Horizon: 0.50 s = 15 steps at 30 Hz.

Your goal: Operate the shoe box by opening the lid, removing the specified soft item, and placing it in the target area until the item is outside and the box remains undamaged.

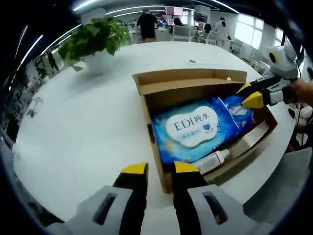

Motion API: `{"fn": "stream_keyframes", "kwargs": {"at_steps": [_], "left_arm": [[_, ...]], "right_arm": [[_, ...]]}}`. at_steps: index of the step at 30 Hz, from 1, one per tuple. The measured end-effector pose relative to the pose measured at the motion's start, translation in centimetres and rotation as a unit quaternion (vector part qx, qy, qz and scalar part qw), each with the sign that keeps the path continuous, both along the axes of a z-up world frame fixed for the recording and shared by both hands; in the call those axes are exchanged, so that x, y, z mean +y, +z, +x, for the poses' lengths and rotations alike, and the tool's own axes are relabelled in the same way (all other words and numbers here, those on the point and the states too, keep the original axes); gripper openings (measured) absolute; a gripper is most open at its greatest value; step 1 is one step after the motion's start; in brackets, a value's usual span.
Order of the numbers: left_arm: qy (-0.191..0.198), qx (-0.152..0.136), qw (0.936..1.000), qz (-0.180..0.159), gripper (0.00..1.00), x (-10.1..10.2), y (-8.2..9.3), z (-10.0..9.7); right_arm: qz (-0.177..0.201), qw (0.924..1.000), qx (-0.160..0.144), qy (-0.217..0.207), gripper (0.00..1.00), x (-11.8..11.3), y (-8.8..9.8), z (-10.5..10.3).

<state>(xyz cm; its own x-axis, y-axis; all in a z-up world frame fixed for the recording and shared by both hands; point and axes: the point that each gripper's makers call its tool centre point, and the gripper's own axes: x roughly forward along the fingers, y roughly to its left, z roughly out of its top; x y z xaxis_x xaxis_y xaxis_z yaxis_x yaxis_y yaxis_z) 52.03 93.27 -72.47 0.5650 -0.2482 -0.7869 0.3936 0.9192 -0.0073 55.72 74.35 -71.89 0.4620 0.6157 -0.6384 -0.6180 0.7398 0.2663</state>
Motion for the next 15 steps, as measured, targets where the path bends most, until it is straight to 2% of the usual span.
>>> {"fn": "stream_keyframes", "kwargs": {"at_steps": [6,15], "left_arm": [[0.003,0.008,0.9999,-0.009,0.06,-0.2,-0.4,-0.1],[0.005,0.012,0.9999,-0.011,0.06,-0.2,-0.7,-0.1]], "right_arm": [[0.001,0.9999,0.002,0.013,0.27,1.3,-0.8,0.5],[-0.004,0.9997,0.013,0.023,0.26,2.9,-2.0,1.0]]}}
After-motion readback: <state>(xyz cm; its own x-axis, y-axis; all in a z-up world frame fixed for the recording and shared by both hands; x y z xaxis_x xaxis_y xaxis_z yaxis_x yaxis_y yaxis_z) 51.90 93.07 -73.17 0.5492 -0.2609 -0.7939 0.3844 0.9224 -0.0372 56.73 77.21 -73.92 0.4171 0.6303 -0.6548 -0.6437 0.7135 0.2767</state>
